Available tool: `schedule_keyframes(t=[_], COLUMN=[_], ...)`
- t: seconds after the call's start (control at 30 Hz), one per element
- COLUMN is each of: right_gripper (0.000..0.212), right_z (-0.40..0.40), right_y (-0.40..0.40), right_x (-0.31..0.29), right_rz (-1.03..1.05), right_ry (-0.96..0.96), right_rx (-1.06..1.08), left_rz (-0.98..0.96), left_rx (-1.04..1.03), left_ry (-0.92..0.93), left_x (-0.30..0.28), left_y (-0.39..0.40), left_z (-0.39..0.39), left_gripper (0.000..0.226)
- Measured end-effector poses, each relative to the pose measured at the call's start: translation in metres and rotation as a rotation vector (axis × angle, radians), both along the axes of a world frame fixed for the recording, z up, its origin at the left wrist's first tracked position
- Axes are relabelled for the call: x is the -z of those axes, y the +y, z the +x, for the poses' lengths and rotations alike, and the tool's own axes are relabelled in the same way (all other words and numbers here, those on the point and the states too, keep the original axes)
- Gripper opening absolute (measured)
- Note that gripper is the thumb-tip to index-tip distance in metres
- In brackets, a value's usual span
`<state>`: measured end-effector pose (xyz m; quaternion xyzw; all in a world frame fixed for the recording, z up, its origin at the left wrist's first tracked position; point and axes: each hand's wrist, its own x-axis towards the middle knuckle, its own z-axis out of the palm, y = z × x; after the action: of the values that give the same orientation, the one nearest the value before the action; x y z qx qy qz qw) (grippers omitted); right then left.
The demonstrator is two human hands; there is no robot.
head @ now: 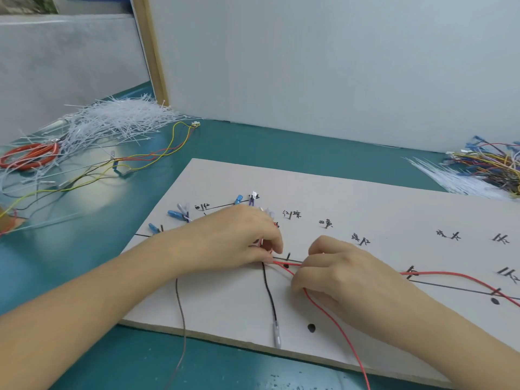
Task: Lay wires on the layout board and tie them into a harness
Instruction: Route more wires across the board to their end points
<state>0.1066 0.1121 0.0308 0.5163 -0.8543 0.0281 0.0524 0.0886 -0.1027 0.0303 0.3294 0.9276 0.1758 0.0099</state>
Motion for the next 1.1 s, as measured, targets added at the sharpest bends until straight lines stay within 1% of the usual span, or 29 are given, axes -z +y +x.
schedule_keyframes(t=[0.07,0.17,0.27,0.3,0.37,0.4,0.5,0.53,0.6,0.67,0.77,0.87,1.0,1.1], right_gripper=[0.017,0.020,0.029,0.028,0.018,0.014,0.018,0.017,0.015,0.014,0.017,0.024,0.034,0.042], right_z=[0.004,0.006,0.009,0.010,0.011,0.010,0.003,0.000,-0.009,-0.017,-0.028,-0.036,-0.045,-0.052], right_y=[0.007,0.015,0.021,0.021,0.023,0.024,0.034,0.039,0.051,0.064,0.081,0.097,0.107,0.110], right_x=[-0.002,-0.005,-0.006,-0.007,-0.010,-0.011,-0.019,-0.024,-0.036,-0.049,-0.066,-0.071,-0.059,-0.045], right_rz=[0.013,0.001,-0.097,-0.156,-0.308,-0.350,-0.378,-0.377,-0.345,-0.312,-0.212,-0.064,0.109,0.214], right_ry=[-0.023,-0.130,-0.393,-0.485,-0.682,-0.765,-0.962,-0.998,-0.983,-0.912,-0.708,-0.513,-0.503,-0.429], right_rx=[0.025,0.069,0.189,0.256,0.379,0.406,0.443,0.460,0.497,0.548,0.588,0.626,0.677,0.667], left_rz=[-0.032,-0.103,-0.143,-0.148,-0.145,-0.131,-0.113,-0.119,-0.137,-0.151,-0.161,-0.164,-0.160,-0.164], left_rx=[-0.017,-0.016,0.001,0.003,0.002,0.000,-0.007,-0.011,-0.019,-0.018,-0.013,-0.008,-0.017,-0.022], left_ry=[-0.091,-0.152,-0.147,-0.145,-0.149,-0.154,-0.146,-0.138,-0.127,-0.124,-0.124,-0.121,-0.118,-0.099], left_x=[0.000,0.000,0.001,0.001,0.002,0.001,0.001,0.002,0.002,0.001,0.000,-0.001,-0.001,0.000], left_y=[0.005,0.008,0.011,0.012,0.011,0.011,0.011,0.011,0.012,0.015,0.016,0.016,0.017,0.017], left_z=[-0.009,-0.015,-0.016,-0.015,-0.014,-0.014,-0.012,-0.012,-0.013,-0.013,-0.014,-0.013,-0.012,-0.011], left_gripper=[0.002,0.005,0.009,0.009,0.008,0.007,0.006,0.007,0.010,0.013,0.013,0.023,0.027,0.028])
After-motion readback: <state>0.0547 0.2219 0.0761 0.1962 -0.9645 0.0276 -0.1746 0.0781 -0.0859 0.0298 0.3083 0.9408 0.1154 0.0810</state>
